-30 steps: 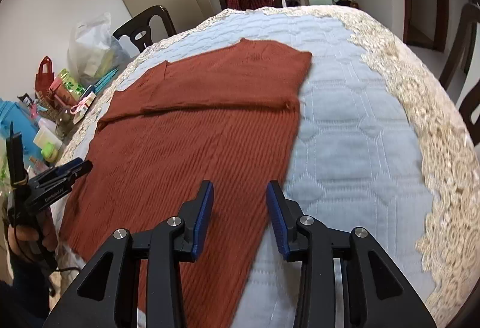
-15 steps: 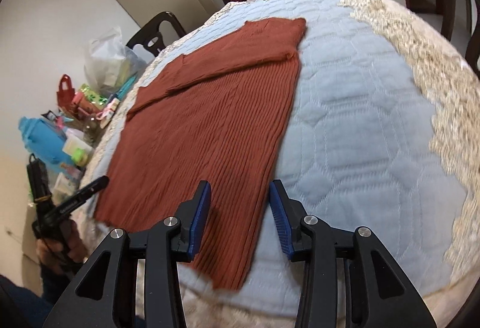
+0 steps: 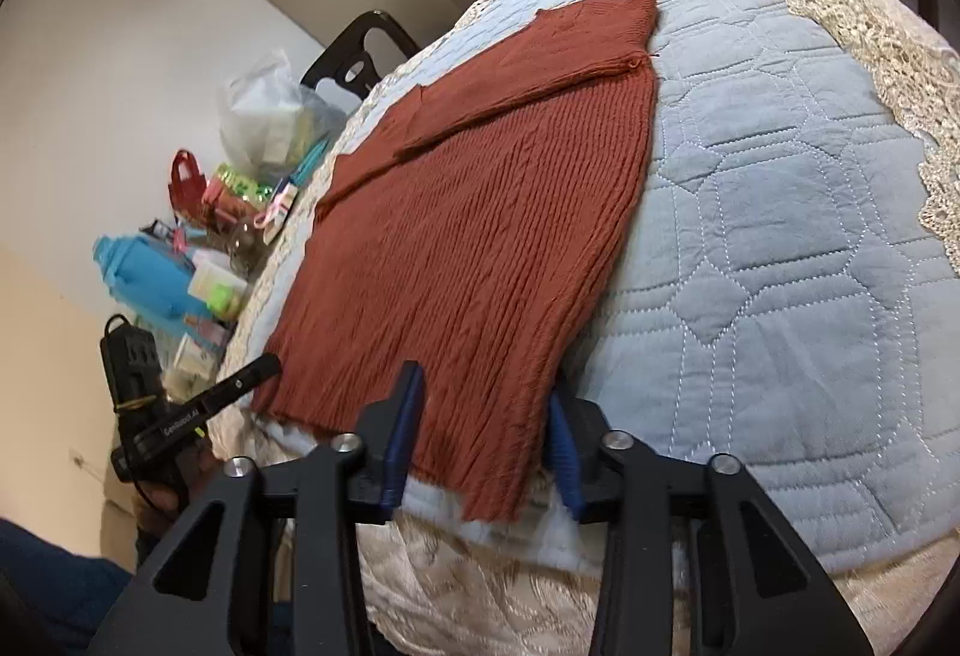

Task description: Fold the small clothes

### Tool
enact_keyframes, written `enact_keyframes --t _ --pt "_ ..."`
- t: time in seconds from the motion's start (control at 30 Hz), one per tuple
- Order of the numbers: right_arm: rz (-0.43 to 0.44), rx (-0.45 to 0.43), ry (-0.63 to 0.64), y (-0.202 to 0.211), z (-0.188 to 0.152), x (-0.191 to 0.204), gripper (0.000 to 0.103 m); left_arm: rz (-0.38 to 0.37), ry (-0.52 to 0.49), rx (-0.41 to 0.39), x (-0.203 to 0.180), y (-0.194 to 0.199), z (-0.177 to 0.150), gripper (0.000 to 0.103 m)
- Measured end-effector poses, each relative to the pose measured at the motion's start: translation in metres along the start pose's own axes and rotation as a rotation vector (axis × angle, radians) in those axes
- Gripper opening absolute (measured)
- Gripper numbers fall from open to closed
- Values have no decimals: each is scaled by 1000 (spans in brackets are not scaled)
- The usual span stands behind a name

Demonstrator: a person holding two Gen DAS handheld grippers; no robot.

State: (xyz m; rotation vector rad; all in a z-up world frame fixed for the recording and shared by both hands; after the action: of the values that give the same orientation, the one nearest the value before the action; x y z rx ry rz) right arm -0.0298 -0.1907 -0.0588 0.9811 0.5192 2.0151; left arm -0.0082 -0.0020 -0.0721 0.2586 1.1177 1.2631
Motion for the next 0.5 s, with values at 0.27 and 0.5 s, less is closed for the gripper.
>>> enact_keyframes --t 0.27,0.5 --pt "-3 4 -10 1 -7 -3 11 3 42 6 11 6 -2 33" --pt "-2 10 13 -6 -3 1 9 61 -29 -15 3 -1 -2 10"
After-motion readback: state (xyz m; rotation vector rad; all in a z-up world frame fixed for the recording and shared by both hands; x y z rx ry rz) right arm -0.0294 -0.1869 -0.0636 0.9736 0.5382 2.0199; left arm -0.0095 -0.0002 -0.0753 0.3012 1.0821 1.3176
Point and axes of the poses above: each gripper's, at about its wrist camera, not at the fingertips, and y roughly against the way its jaws point, x to its left, z to its top, the point moved 10 cm from there along -y, roughly the way its jaws point, and after that the axes turned 14 degrees about y, right-handed, at the moved point
